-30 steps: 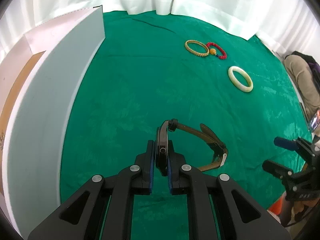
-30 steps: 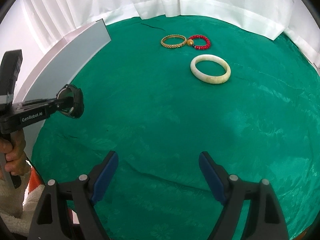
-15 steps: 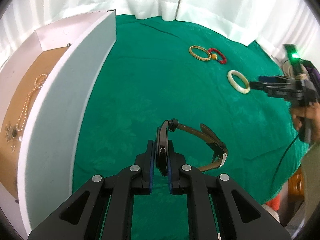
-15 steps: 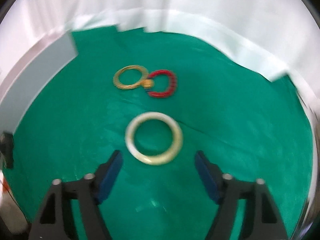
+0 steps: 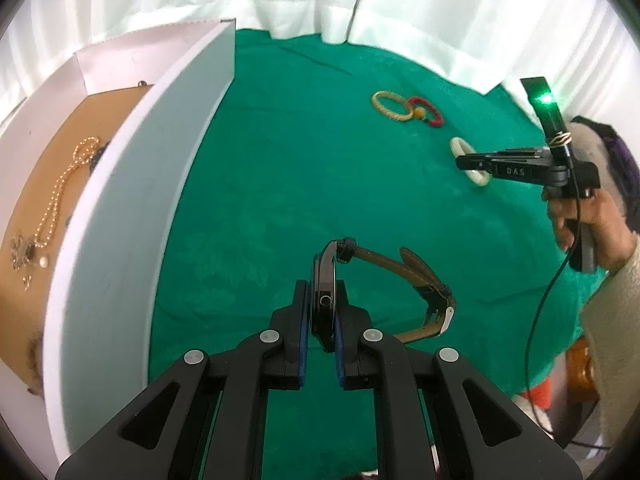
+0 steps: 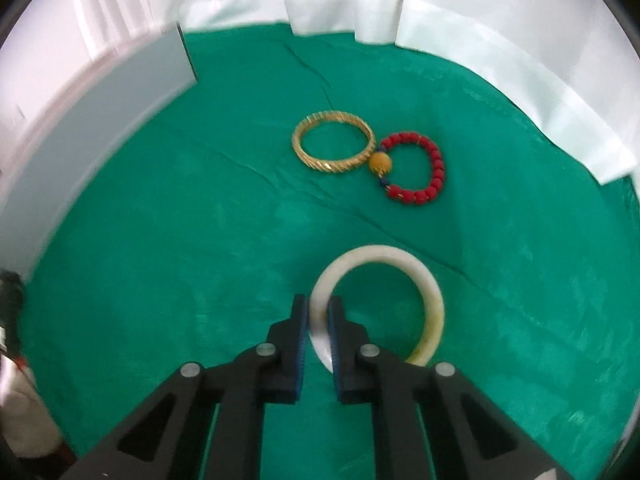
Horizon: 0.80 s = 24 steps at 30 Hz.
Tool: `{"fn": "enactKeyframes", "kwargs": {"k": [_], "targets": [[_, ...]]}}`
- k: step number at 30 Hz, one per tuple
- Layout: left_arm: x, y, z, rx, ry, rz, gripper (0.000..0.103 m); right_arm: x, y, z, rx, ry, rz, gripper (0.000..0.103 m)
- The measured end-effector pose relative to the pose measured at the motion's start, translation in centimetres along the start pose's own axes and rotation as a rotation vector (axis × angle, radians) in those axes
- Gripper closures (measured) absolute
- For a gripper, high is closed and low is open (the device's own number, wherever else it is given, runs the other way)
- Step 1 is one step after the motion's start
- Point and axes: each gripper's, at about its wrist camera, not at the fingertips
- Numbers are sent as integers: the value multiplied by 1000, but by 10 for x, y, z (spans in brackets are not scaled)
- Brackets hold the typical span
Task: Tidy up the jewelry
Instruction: 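Carry the watch and white bangle into the white box and open both tools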
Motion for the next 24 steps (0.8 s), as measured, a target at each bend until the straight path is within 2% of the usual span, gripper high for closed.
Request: {"fn": "enactKeyframes", "kwargs": {"k": [3, 6, 9, 11, 13, 15, 18, 21, 24], "targets": [[-1, -20, -9, 26, -9, -46, 94, -8, -34, -13, 72, 30, 79, 93], [-11, -48, -18, 48, -40, -113, 94, -37, -67, -15, 139, -3, 129, 93], [-35, -86, -29, 89, -92, -154, 94, -85, -100, -9, 204, -94, 164, 93], [-59, -113, -35, 128, -133, -152, 94, -127, -122, 3, 246, -170, 190, 93], [-92, -140, -39, 162, -184, -124, 94, -165, -139, 14, 283, -239, 214, 93], [-130, -161, -42, 195, -242, -57, 94, -208, -154, 26, 318, -317, 262, 93], [-185, -173, -44, 209, -342, 66, 94, -274, -163, 40, 338, -435, 320, 93], [-235, -167, -46, 185, -424, 141, 94, -337, -155, 48, 315, -536, 366, 93], [-268, -151, -48, 143, -470, 172, 94, -392, -132, 44, 234, -647, 392, 93]]}}
Point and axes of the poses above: each gripper's, at about its wrist camera, not at the fingertips, and y roughly the way its jaws point, x to its right, z to its top, and after that the axes turned 13 degrees about -x, right-handed
